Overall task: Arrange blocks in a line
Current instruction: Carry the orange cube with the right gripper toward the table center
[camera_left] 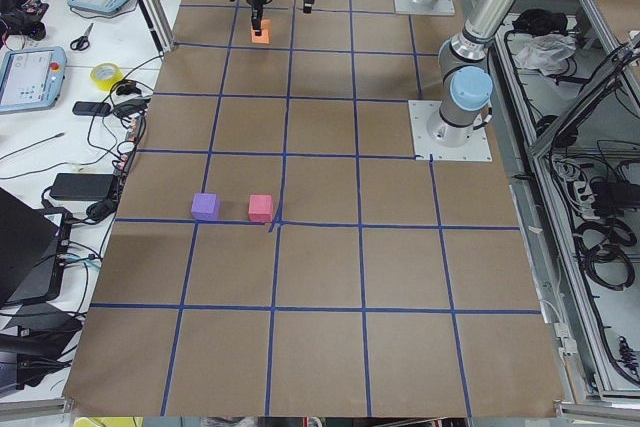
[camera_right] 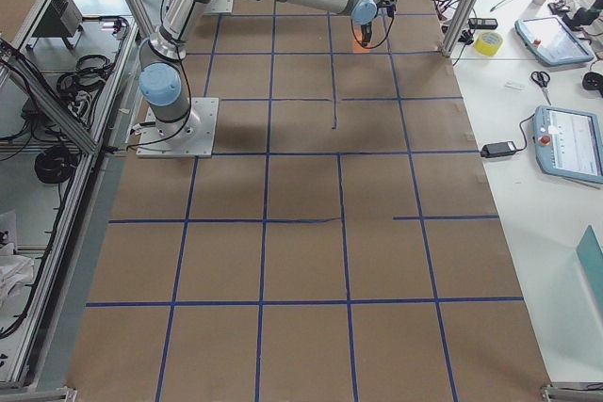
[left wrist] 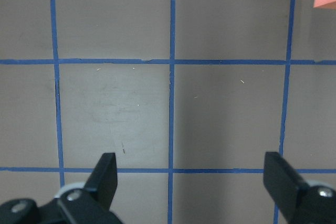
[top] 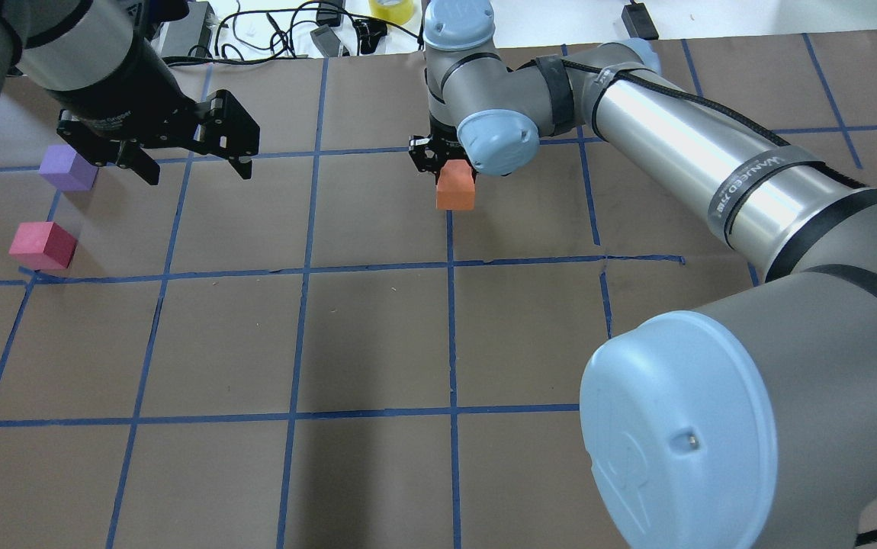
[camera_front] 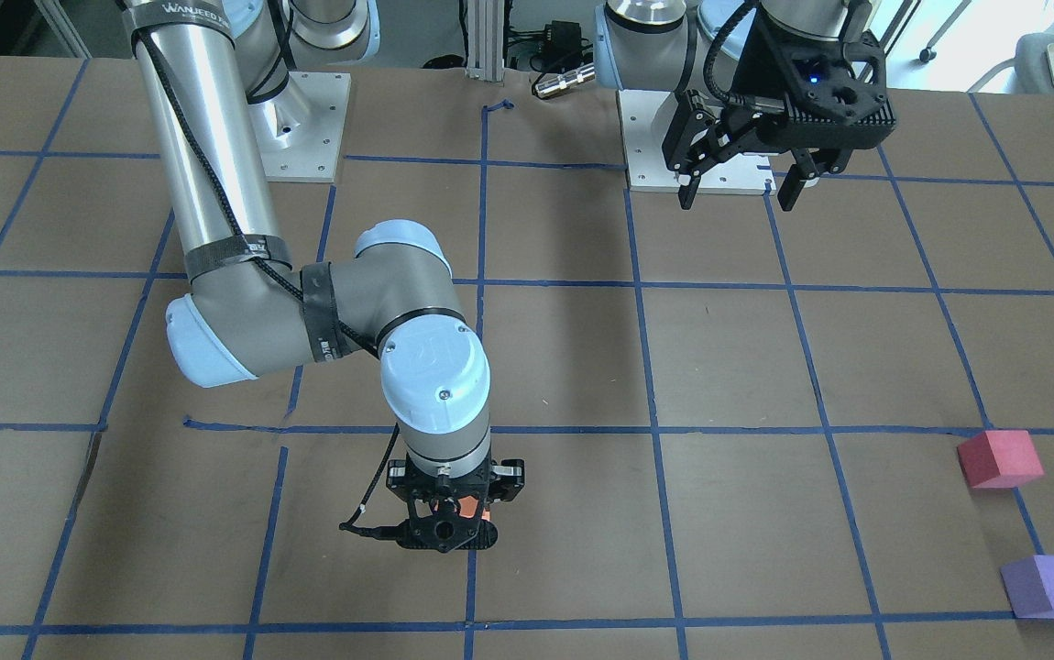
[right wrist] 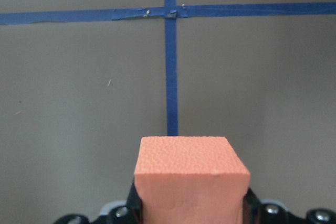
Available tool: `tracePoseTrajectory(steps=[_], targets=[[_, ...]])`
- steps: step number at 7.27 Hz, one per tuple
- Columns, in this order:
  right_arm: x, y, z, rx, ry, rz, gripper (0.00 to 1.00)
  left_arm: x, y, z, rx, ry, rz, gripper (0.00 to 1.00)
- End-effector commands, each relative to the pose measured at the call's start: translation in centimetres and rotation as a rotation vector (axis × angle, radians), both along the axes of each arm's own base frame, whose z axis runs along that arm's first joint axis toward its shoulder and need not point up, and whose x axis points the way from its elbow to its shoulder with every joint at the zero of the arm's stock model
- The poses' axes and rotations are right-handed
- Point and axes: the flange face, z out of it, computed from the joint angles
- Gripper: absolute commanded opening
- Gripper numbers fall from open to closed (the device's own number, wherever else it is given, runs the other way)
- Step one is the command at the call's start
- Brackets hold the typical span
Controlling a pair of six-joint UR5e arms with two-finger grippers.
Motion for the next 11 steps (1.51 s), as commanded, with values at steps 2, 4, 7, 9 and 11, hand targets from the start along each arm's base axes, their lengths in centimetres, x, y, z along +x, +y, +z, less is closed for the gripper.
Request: tracePoseTrajectory(steps=[2,4,7,9,11], targets=[[2.9,1.5,-1.0,0.015,-0.001,-0.018,0.19,-0.1,0.0,0.0,0.000,-0.002,-0.001,1.00],[2.9,1.8,-2.8,0.037,0.020,-0.005,0.21,-0.1,0.0,-0.1,0.003,-0.002,-0.001,1.00],[3.6,2.0,-3.6,0.038,0.019,0.000,0.39,0.0,0.0,-0.1,0.003,-0.003,-0.001,1.00],[3.6,1.9,-3.5,0.033,0.021,0.019,0.67,0.0,0.0,0.0,0.002,-0.003,-0.001,1.00],[3.2,1.8,-2.5,0.021,0.043,0.023,1.00,0.0,0.0,-0.1,0.003,-0.003,-0.001,1.00]])
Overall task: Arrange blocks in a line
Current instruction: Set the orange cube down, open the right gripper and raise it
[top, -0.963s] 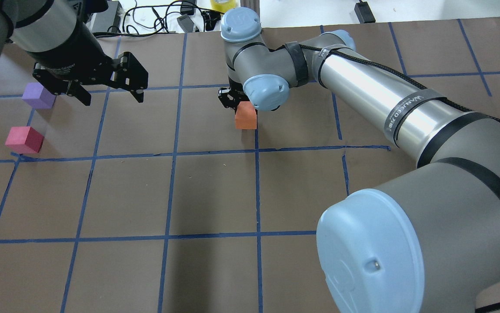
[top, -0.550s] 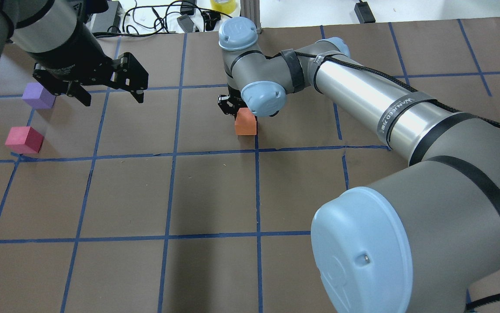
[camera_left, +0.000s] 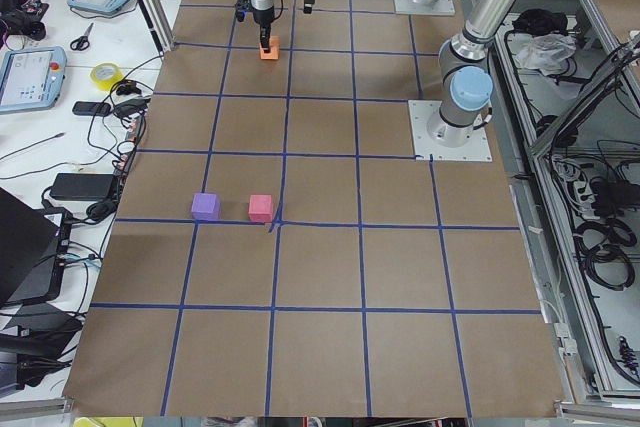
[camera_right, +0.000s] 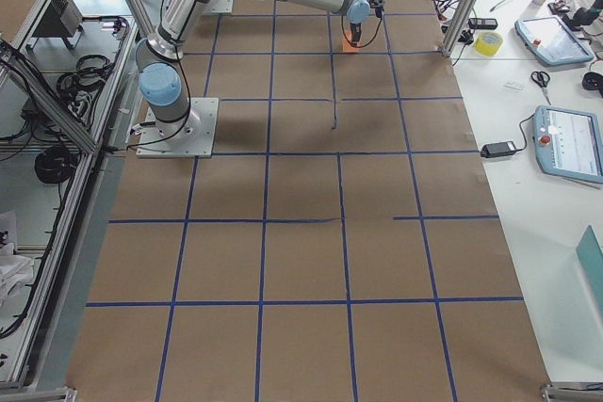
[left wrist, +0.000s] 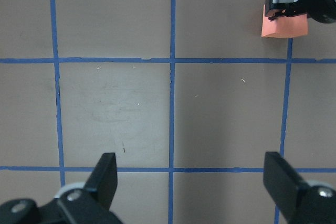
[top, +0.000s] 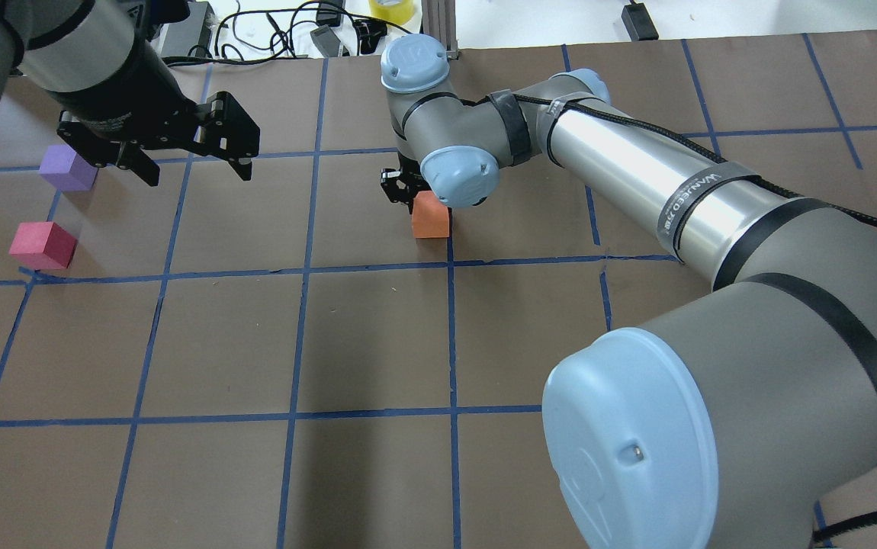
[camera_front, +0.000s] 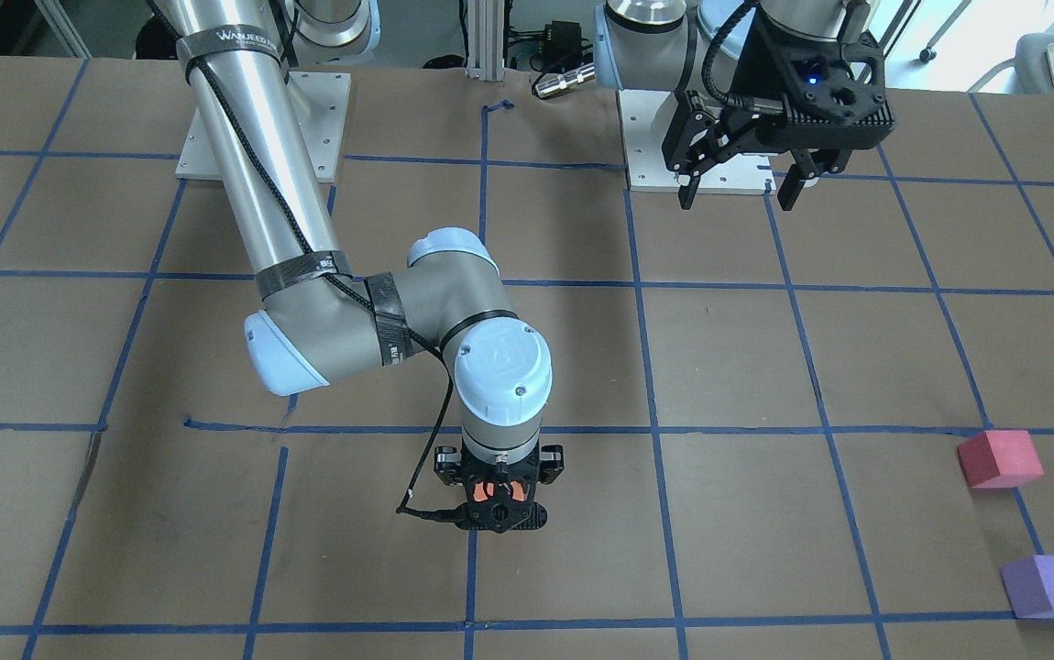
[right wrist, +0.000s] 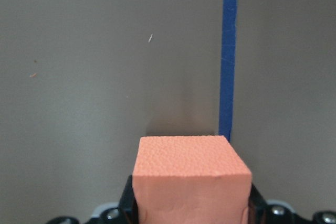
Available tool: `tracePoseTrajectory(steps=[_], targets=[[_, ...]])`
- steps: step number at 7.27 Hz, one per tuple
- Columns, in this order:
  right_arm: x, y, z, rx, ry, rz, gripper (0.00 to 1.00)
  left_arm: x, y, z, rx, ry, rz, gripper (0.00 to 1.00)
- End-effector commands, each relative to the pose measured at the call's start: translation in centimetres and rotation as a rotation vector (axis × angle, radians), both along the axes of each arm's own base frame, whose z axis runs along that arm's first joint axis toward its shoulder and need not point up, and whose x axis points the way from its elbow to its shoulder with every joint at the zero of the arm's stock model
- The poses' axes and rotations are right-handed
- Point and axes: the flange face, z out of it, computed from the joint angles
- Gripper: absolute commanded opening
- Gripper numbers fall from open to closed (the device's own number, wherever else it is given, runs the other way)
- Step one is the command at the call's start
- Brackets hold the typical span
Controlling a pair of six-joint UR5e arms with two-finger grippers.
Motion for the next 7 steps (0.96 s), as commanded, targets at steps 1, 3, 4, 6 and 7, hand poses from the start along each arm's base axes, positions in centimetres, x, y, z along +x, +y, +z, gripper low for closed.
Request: tracePoseTrajectory(steps=[1,3,4,6,7], targets=[[-0.3,0.0,3.1,-0.034,-0.003,0.005,1.00,0.0,0.0,0.0,0.000,0.000,0.000,1.00],[-5.4,-1.3,9.1,-0.053,-0.013,0.010,1.00,0.0,0.0,-0.1,0.003,-0.003,0.000,1.00],[-10.1,-1.6,12.5,-0.032,-0.007,-0.022,1.00,0.3,-0.3,-0.2,0.003,-0.006,-0.003,1.00],[-16.9,-0.2,17.8,-0.008,0.017,0.000,1.00,0.3,-1.5,-1.6,0.029,-0.001,0.006,1.00],[-18.8,1.7,20.4,0.000,0.030,0.090,1.00,0.0,-3.1,-3.5,0.033,0.009,0.006,1.00]])
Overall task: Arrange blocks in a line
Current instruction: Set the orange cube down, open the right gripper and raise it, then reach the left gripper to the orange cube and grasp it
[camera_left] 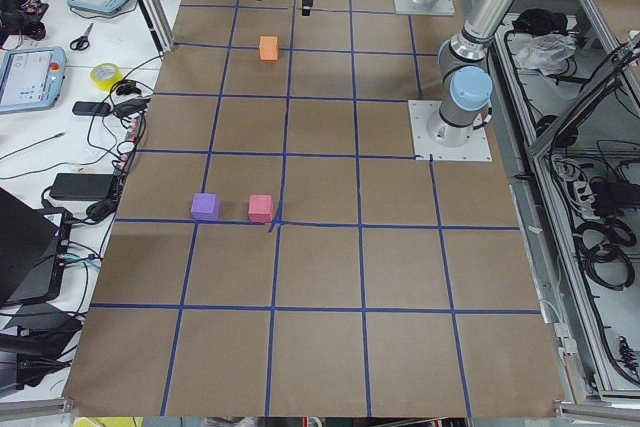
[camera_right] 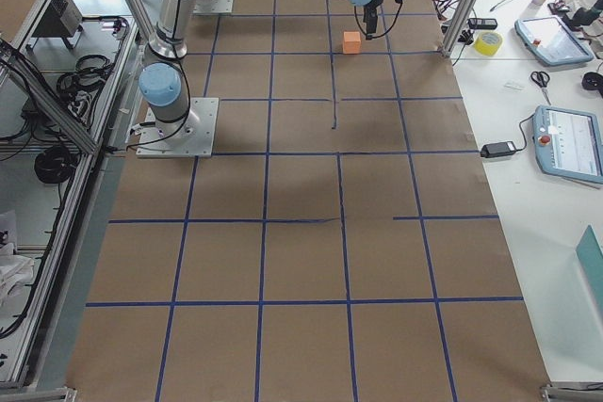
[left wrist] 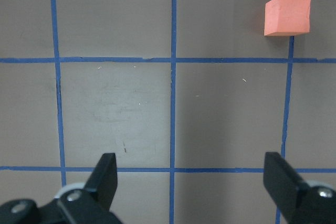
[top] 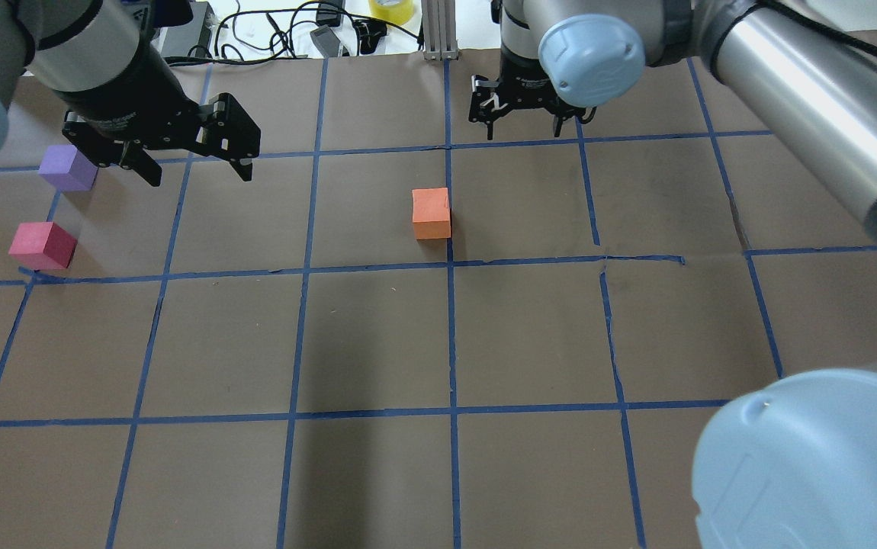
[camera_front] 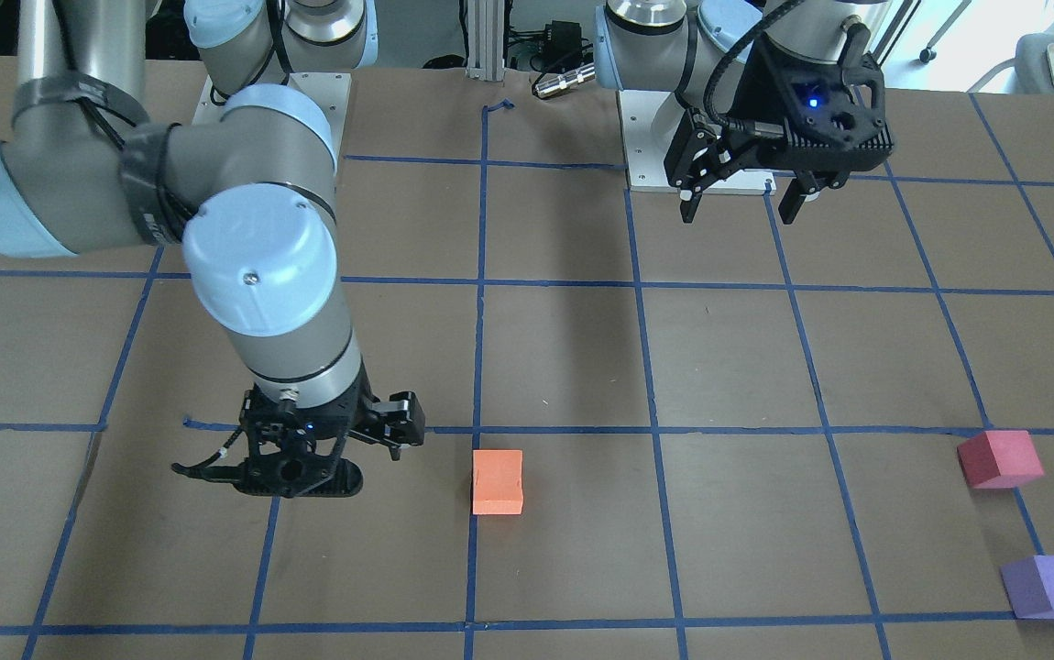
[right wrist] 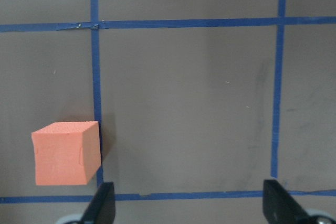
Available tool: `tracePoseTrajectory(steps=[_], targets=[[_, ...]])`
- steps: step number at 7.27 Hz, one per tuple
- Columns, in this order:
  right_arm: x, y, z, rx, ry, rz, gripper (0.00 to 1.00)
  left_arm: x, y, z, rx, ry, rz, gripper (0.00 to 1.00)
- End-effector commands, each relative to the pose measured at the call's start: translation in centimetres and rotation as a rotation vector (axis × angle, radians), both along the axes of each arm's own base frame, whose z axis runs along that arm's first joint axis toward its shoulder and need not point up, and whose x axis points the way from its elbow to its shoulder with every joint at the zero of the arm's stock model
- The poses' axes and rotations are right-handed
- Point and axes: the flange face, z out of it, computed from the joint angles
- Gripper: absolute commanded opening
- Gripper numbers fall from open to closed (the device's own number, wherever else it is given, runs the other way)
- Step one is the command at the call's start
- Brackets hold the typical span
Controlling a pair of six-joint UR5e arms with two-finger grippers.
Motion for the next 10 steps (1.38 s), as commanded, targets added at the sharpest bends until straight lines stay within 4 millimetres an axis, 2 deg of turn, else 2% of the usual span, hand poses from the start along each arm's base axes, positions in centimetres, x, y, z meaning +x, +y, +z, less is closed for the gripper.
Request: tracePoseTrajectory(steps=[1,2,3,4,5,6,7,9,10], targets=[[-5.7,3.8,6.6,-0.007,0.016,0.077,1.00,-0.3,-4.0,-4.6,-0.014,0.011,0.002,1.00],[-7.7,6.5,9.8,-0.003,0.011,0.050,1.00,-0.6,-5.8,-7.5,0.018,0.010,0.000,1.00],[-8.3,9.2,11.3,-0.008,0.008,0.042,1.00,-1.2,-7.9,-10.3,0.017,0.012,-0.010,1.00],[-8.6,9.8,11.3,-0.004,0.015,0.040,1.00,-3.6,-9.1,-12.5,-0.003,0.014,-0.035,1.00],[-8.3,10.2,10.1,0.025,0.005,0.042,1.00,-7.3,-10.3,-15.1,-0.039,0.028,-0.004,1.00],[-8.4,9.9,8.5,0.039,-0.002,0.038,1.00,-10.3,-11.2,-18.0,-0.055,0.036,0.007,1.00],[-8.7,10.0,9.6,0.007,0.002,0.036,1.00,-12.8,-11.4,-20.6,-0.046,0.042,0.028,1.00],[-8.7,10.9,10.0,0.013,0.014,0.039,1.00,-17.0,-12.8,-23.6,-0.063,0.056,0.029,1.00],[-8.6,10.9,10.0,0.013,0.013,0.039,1.00,-17.9,-13.1,-25.9,-0.043,0.051,0.035,1.00]])
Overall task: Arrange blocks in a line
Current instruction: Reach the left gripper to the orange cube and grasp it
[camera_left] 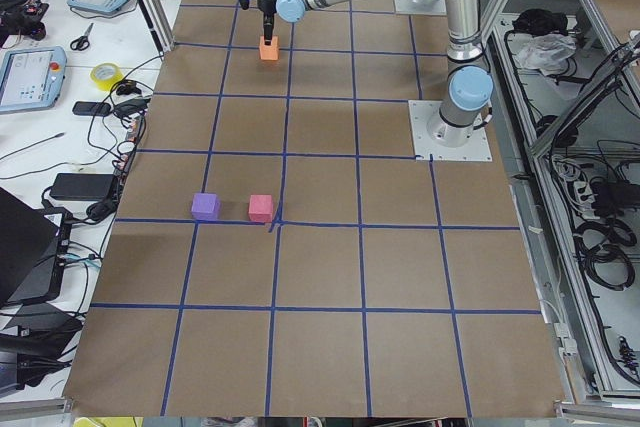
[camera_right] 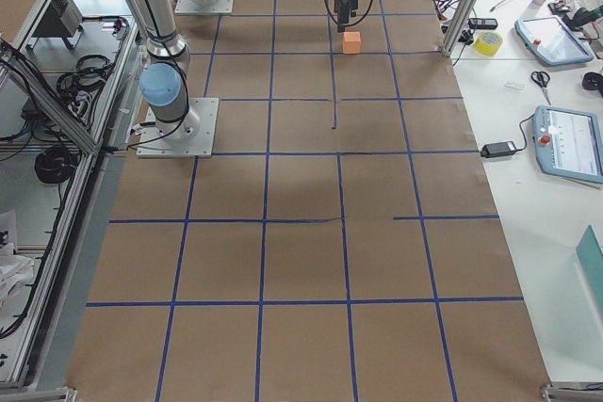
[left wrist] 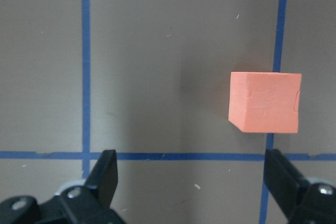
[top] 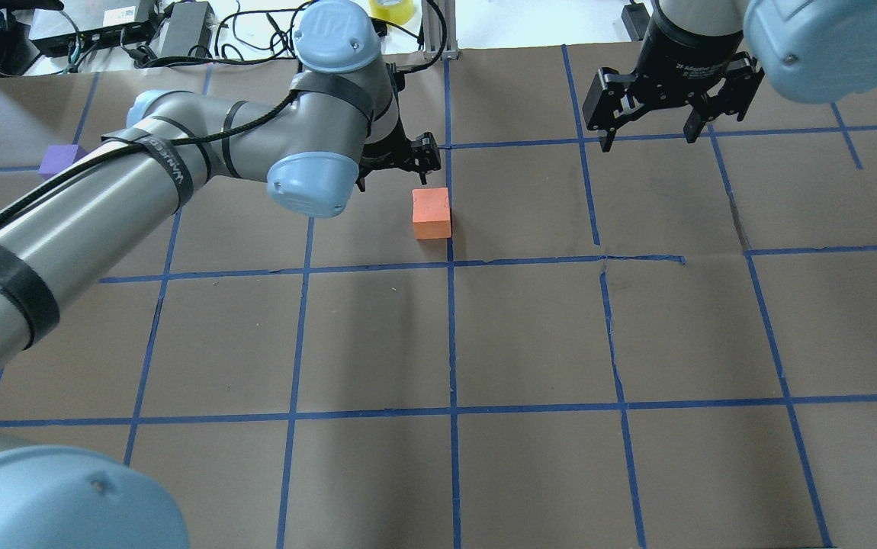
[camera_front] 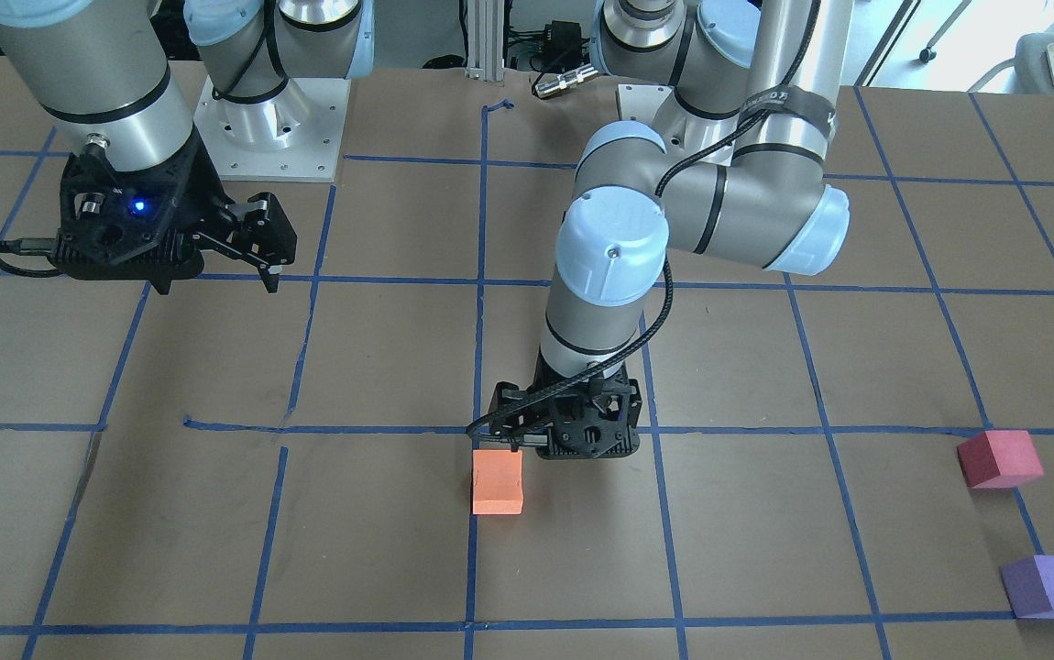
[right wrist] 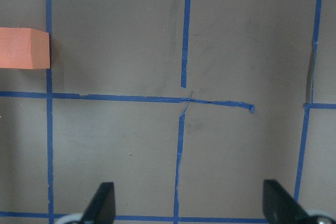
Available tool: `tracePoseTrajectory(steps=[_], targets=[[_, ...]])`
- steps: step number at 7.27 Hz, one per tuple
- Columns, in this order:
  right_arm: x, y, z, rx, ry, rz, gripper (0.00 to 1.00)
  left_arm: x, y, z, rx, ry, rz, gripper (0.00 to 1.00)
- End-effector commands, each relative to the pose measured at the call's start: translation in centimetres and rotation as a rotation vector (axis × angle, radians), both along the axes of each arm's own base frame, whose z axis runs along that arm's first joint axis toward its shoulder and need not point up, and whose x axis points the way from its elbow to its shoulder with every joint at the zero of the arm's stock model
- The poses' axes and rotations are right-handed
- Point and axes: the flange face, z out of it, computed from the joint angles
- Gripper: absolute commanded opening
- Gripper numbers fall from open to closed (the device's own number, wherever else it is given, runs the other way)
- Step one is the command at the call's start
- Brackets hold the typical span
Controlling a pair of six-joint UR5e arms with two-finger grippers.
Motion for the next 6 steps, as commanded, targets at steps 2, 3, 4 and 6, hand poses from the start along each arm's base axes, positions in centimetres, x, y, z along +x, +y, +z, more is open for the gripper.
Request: tracePoseTrajectory(steps=[2,3,4,6], targets=[[0.1,0.1,-0.2,0.004,0.002,0.002,1.00,-2.7,-1.1,-5.7,0.014,0.002,-0.001,1.00],[0.1,0.2,0.0,0.004,0.002,0.002,1.00,-3.3,-1.0,-6.8,0.026,0.000,0.011,1.00],[0.1,0.0,-0.2,0.002,0.000,0.002,1.00,-4.2,-0.8,-7.4,0.030,0.003,0.002,1.00],[0.0,0.0,-0.1,0.001,-0.001,0.001,1.00,-4.7,-0.9,-8.4,0.040,-0.002,-0.016,1.00]])
